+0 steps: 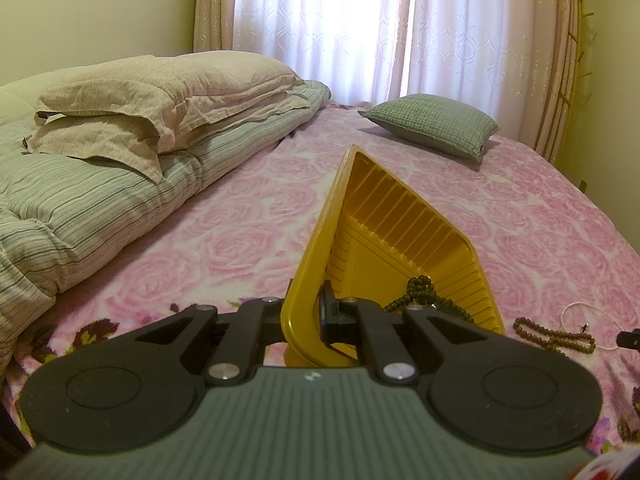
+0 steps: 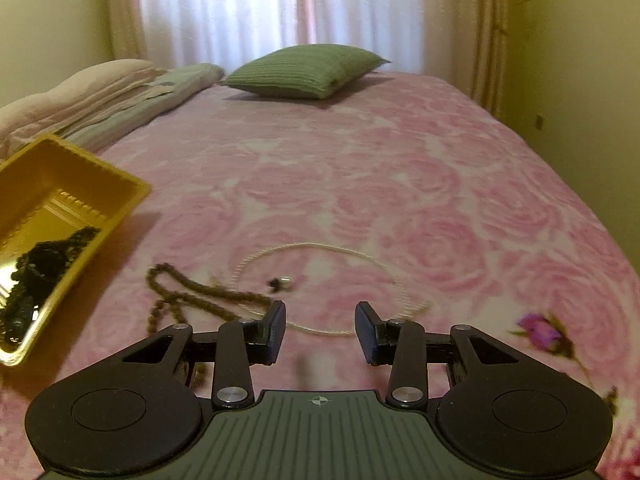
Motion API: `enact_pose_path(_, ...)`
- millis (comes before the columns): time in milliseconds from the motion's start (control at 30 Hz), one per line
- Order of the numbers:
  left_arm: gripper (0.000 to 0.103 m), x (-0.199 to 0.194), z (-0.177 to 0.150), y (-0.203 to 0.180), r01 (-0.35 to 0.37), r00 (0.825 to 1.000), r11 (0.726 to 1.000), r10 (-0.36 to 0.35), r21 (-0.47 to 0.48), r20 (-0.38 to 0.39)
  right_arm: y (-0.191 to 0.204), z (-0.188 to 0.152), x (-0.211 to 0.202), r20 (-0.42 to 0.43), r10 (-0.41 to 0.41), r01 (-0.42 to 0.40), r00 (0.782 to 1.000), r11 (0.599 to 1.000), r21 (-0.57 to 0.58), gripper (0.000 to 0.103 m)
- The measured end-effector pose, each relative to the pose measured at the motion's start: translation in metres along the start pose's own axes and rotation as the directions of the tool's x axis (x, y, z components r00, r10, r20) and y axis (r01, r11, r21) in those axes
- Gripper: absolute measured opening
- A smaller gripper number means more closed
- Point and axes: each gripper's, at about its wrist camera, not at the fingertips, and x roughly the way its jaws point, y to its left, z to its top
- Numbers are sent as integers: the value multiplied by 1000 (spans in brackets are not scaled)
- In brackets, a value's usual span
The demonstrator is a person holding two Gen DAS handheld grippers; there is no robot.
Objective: Organize jewelry
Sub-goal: 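Grasp the brown wooden bead bracelet with the right gripper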
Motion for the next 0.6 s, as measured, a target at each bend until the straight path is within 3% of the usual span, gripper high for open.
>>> enact_pose_path(233,7,0,0,1,0,1000,1000,0,-3,-1,19,10,23,-9,39,-39,999,997,-63,39)
enact_pose_path(367,7,0,-1,1,0,1000,1000,0,-3,-1,22,12,42,-41,42,-45,998,996,-81,25)
enact_pose_path(533,7,0,-1,2,-1,1000,1000,1,-4,-2,24,8,59,-82,48,-57,995,993,-103,20)
enact_pose_path(600,7,0,-1,2,-1,1000,1000,1,-4,-2,25,8,60,-84,52,-61,995,993,-104,11)
